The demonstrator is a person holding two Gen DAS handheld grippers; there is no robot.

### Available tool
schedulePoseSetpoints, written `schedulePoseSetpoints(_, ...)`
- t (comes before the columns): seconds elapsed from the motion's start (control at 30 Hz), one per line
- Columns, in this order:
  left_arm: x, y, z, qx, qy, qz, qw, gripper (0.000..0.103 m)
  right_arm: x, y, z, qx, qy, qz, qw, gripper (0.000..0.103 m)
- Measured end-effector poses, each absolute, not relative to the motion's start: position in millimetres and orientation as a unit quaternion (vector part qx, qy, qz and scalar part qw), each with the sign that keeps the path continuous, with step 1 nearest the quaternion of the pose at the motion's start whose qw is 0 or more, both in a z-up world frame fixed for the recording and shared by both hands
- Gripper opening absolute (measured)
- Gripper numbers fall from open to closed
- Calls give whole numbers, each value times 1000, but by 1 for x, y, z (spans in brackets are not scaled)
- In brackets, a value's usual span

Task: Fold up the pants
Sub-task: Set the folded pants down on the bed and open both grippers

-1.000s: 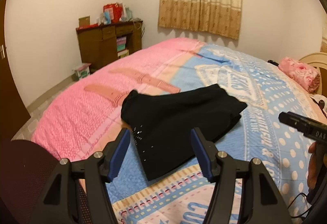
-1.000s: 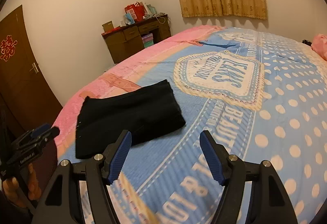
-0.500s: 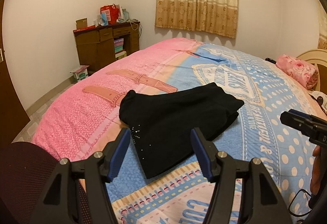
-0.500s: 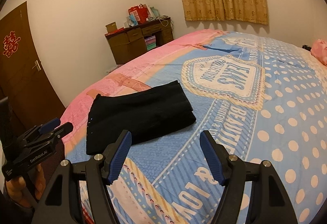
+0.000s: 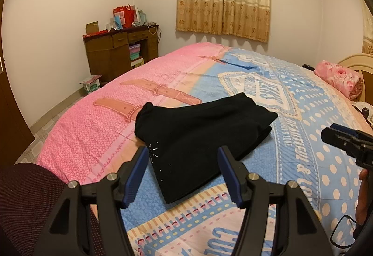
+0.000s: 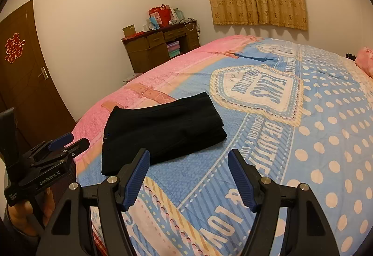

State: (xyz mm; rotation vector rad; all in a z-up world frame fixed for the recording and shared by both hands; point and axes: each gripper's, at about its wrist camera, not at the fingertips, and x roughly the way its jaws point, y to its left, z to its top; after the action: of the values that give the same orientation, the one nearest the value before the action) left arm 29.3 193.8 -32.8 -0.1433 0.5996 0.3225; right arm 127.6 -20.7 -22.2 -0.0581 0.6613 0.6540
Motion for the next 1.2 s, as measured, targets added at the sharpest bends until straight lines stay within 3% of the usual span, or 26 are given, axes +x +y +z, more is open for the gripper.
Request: schedulePoseSetpoints(1.2,29,196,-29,-65,295,177,937,70,120,-10,-8,-36,291,319,901,71)
